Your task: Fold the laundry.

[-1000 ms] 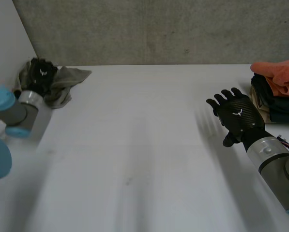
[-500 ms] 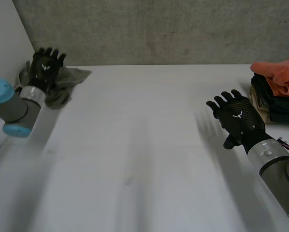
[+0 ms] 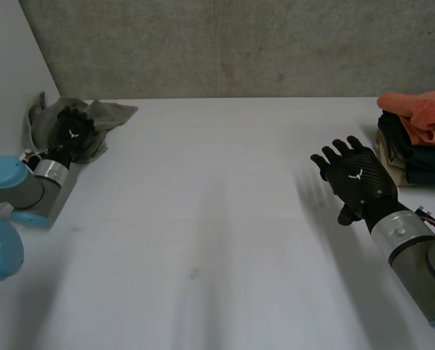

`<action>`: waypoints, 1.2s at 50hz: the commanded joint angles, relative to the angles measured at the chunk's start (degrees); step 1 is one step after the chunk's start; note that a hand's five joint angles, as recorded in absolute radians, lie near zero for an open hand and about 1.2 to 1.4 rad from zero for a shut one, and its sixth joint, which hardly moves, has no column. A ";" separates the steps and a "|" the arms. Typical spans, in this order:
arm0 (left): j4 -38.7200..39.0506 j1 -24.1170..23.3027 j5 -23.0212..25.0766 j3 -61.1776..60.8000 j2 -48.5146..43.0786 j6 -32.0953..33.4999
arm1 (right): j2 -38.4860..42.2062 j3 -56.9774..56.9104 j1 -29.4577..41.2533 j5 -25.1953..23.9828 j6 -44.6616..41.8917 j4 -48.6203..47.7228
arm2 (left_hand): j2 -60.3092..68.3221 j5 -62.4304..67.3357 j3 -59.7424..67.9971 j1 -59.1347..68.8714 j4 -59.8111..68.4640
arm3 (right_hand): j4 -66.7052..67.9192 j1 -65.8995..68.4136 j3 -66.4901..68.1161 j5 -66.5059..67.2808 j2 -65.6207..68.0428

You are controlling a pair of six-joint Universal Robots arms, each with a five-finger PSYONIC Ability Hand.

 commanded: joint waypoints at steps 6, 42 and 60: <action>0.52 -5.12 -7.80 -13.57 17.43 -1.12 | 0.48 -0.11 0.13 0.05 -0.21 0.18 | 35.17 35.67 35.31 30.81 35.09 | -1.98 -3.15 -2.04 -2.83 -2.20; -8.35 -43.01 -13.07 -71.34 61.83 -32.42 | -3.65 -1.60 -2.86 2.68 3.38 5.44 | -19.80 -19.30 -19.66 -24.16 -19.88 | -1.98 -3.15 -2.04 -2.83 -2.20; -7.83 -19.92 -15.90 -73.02 61.86 -29.79 | -3.56 -8.64 7.06 2.07 19.03 42.10 | -21.33 -20.83 -21.19 -25.69 -21.41 | -1.98 -3.15 -2.04 -2.83 -2.20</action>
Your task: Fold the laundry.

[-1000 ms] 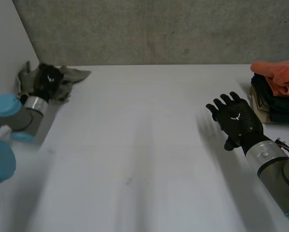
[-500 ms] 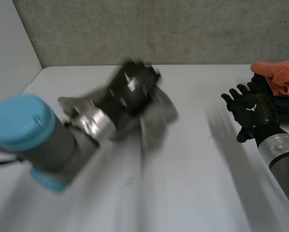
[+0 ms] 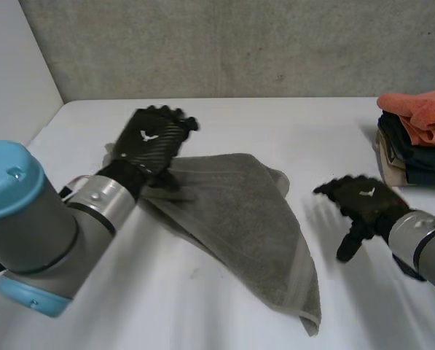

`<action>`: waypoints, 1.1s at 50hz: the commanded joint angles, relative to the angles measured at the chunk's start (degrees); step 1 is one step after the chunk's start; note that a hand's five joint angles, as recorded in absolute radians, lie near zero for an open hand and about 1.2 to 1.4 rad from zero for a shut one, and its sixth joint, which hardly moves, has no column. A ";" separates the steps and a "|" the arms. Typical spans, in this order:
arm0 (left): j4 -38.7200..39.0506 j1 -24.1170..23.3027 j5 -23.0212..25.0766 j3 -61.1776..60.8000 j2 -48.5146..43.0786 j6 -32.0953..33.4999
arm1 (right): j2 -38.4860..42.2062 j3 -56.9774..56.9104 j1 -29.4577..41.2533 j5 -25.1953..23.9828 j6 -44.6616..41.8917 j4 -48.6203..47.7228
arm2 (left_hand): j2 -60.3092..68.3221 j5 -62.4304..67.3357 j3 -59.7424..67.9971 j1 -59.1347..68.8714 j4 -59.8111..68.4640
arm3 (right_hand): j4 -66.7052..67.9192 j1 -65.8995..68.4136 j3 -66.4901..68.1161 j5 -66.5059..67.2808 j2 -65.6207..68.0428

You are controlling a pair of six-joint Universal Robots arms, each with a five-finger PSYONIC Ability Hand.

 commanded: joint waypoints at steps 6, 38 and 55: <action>0.46 18.42 8.16 7.94 -15.03 9.29 | -0.93 9.07 13.43 3.04 3.47 -2.65 | 1.94 2.93 1.96 1.56 2.59 | -1.98 -3.15 -2.07 -2.84 -2.20; -11.66 17.55 14.50 14.03 -10.23 10.36 | -14.98 12.96 16.16 13.33 -9.35 -17.98 | 58.26 59.26 58.29 57.88 58.91 | 68.02 66.85 67.93 67.16 67.80; -16.85 17.73 13.36 1.27 16.44 1.74 | -11.59 -13.49 3.68 5.33 -13.94 5.59 | 58.26 59.26 58.29 57.88 58.91 | 68.02 66.85 67.93 67.16 67.80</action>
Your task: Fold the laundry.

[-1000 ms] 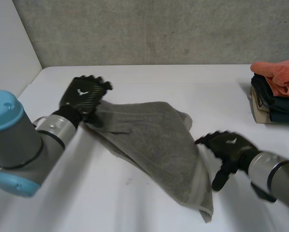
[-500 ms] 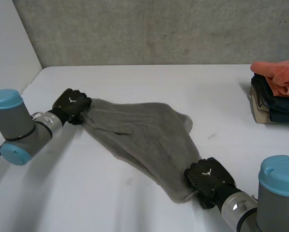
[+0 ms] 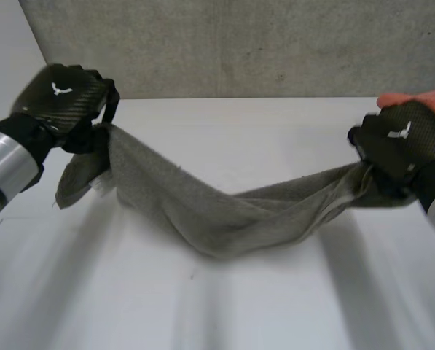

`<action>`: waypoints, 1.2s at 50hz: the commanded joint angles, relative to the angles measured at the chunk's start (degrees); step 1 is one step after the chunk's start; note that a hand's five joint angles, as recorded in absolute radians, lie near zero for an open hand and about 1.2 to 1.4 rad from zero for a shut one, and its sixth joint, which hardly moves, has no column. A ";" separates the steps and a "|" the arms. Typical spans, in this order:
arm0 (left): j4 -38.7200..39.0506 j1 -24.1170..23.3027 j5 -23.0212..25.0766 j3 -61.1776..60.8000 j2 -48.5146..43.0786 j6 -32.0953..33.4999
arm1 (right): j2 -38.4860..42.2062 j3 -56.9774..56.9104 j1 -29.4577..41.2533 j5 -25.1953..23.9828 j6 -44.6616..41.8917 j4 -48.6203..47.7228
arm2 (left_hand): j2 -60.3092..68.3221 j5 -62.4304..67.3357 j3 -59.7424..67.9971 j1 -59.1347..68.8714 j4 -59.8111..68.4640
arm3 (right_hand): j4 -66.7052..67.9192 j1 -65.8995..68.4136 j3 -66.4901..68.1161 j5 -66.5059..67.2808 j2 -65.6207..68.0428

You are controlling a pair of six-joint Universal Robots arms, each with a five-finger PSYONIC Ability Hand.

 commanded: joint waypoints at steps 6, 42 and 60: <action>2.55 -1.24 -4.79 7.22 -16.80 -0.21 | 21.98 -15.26 -2.09 -2.96 7.44 2.68 | 11.51 14.54 11.86 13.81 11.29 | 11.42 17.06 12.11 12.59 12.49; 11.96 -10.56 -18.69 -9.36 -15.08 1.28 | 38.08 -13.60 2.83 12.25 13.77 -20.18 | -47.18 -44.15 -46.82 -44.88 -47.40 | 11.42 17.06 12.11 12.59 12.49; 17.41 -11.97 -19.20 -8.86 -28.33 -2.15 | 37.02 -9.03 2.74 11.89 12.19 -20.00 | -40.80 -37.78 -40.45 -38.51 -41.02 | 11.42 17.06 12.11 12.59 12.49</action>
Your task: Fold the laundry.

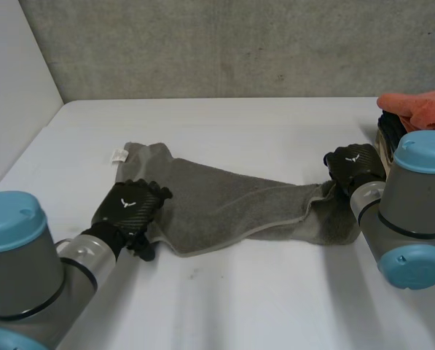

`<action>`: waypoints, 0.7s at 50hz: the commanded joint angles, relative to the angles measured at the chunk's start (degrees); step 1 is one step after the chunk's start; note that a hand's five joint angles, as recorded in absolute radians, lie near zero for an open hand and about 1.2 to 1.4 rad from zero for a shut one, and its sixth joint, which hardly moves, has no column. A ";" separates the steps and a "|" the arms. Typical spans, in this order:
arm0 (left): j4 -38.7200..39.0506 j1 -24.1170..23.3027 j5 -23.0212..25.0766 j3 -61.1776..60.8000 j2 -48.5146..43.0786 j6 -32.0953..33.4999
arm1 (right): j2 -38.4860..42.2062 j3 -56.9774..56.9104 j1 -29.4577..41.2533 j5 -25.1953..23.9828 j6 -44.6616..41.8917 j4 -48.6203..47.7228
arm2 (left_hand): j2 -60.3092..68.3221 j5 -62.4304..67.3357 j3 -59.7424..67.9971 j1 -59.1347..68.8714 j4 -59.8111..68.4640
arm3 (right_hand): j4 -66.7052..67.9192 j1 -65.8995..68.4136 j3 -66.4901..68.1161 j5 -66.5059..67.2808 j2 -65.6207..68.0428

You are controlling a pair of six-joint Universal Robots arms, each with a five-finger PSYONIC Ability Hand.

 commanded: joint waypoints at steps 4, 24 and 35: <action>5.11 3.44 -4.65 7.38 -12.65 0.68 | -2.55 2.68 -0.09 -0.17 -0.08 0.02 | 33.86 34.08 33.89 34.28 34.21 | 11.41 17.06 11.86 12.01 12.49; 0.38 7.39 0.25 7.73 28.37 9.82 | -25.58 -7.76 -1.76 -2.20 -20.74 25.13 | 62.00 62.22 62.04 62.42 62.36 | 11.41 17.06 11.86 12.01 12.49; -12.73 16.10 10.37 13.88 20.23 9.91 | -18.13 -24.47 -4.04 -8.26 -21.18 44.05 | 62.00 62.22 62.04 62.42 62.36 | 11.41 17.06 11.86 12.01 12.49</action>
